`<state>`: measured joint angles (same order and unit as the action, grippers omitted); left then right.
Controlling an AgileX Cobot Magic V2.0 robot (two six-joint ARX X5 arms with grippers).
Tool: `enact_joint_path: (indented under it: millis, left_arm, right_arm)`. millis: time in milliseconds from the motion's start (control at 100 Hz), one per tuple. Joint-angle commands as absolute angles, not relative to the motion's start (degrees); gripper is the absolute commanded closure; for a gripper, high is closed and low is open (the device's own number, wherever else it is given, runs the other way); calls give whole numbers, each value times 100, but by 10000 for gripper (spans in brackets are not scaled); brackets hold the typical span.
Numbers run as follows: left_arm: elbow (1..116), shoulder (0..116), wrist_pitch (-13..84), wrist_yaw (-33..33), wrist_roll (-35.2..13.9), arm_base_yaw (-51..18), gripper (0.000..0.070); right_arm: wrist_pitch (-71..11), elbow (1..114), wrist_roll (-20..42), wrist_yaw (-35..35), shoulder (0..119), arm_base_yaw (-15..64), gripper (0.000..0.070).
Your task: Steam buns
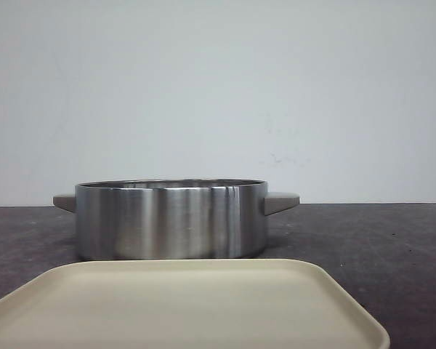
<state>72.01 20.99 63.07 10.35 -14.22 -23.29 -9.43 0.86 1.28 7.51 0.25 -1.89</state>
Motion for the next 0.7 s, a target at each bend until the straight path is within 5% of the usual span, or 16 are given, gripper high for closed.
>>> enact_joint_path:
  millis: [0, 180, 410, 690]
  left_arm:
    - [7043, 2110, 5852, 1214, -773, -2169, 693]
    - [5155, 1964, 3415, 1190, 148, -1566, 693]
    - [2908, 1796, 1704, -353, -642, -517, 693]
    - [1004, 438, 672, -454, -663, 58, 693]
  right_arm:
    - [-902, 67, 82, 751, 21, -185, 693]
    - [-902, 67, 82, 751, 21, -185, 693]
    - [-902, 67, 82, 751, 21, -185, 693]
    - [-902, 67, 82, 751, 21, -185, 693]
